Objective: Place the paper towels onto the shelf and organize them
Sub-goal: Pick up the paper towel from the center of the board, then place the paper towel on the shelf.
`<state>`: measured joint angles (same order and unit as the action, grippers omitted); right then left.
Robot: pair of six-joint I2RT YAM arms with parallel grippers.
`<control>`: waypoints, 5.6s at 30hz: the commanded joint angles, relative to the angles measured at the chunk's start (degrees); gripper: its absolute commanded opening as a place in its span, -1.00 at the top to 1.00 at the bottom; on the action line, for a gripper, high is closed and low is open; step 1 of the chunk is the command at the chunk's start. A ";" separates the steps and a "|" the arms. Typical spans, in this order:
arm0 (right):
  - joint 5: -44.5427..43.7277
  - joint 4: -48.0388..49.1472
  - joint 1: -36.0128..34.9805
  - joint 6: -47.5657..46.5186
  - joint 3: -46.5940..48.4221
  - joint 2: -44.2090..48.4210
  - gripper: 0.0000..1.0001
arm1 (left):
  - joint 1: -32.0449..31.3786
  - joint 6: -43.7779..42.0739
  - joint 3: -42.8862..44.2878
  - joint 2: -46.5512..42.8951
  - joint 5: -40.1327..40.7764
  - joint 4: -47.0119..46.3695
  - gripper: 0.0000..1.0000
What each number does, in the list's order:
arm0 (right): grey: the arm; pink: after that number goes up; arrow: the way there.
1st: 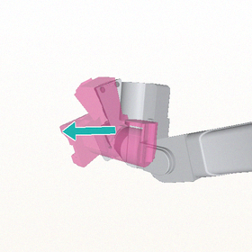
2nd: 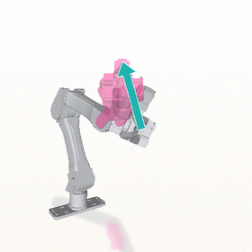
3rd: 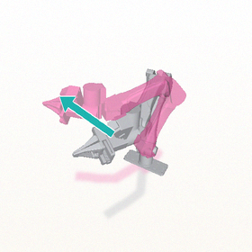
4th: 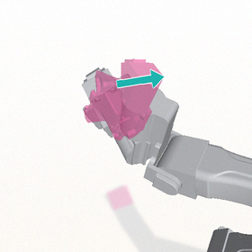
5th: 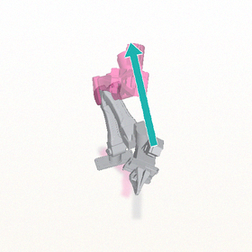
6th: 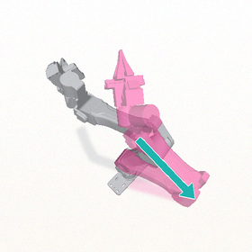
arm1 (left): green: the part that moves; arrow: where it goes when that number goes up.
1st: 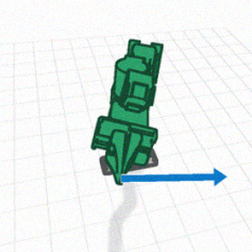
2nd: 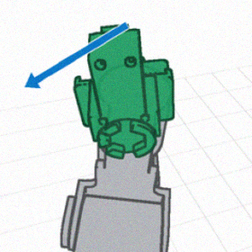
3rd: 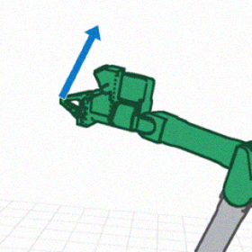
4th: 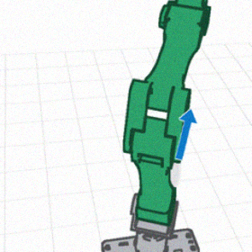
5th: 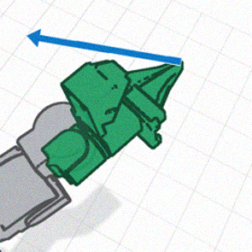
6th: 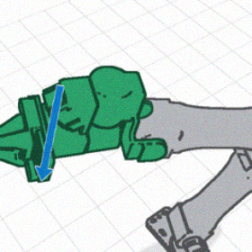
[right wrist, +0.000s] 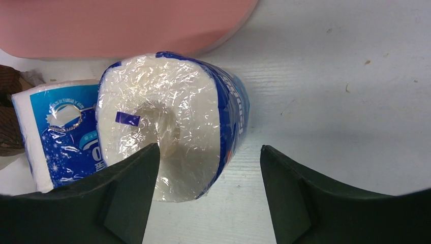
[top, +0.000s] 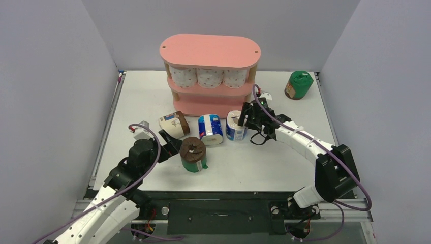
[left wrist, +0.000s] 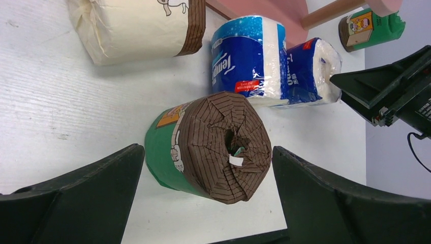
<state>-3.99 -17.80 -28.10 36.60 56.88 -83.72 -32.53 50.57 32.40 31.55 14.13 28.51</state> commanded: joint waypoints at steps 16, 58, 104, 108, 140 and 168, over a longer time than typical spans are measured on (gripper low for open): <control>0.65 2.08 1.08 0.09 4.18 -5.75 -0.12 | 0.18 3.08 -4.38 0.86 -2.77 -6.67 -0.93; -10.35 -26.40 2.11 -5.78 25.93 26.67 0.57 | 1.49 5.14 -3.64 4.26 -7.71 -6.94 -0.95; -10.23 -17.15 3.67 -0.38 71.41 -9.63 0.56 | 7.08 6.40 -5.71 7.00 -16.03 -8.89 -0.96; -9.46 -17.53 4.24 0.16 71.53 -10.51 0.56 | 7.74 6.24 -5.79 7.69 -16.93 -9.28 -0.95; -8.33 -17.58 5.01 1.21 69.45 -12.06 0.41 | 10.60 5.86 -6.97 7.85 -19.66 -9.30 -0.96; -6.81 -17.38 5.95 2.41 68.76 -12.91 0.00 | 11.22 6.19 -8.32 8.09 -20.95 -10.78 -0.96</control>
<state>-11.60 -36.91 -22.74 38.46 125.36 -97.27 -21.74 57.21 24.12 39.64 -6.17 20.56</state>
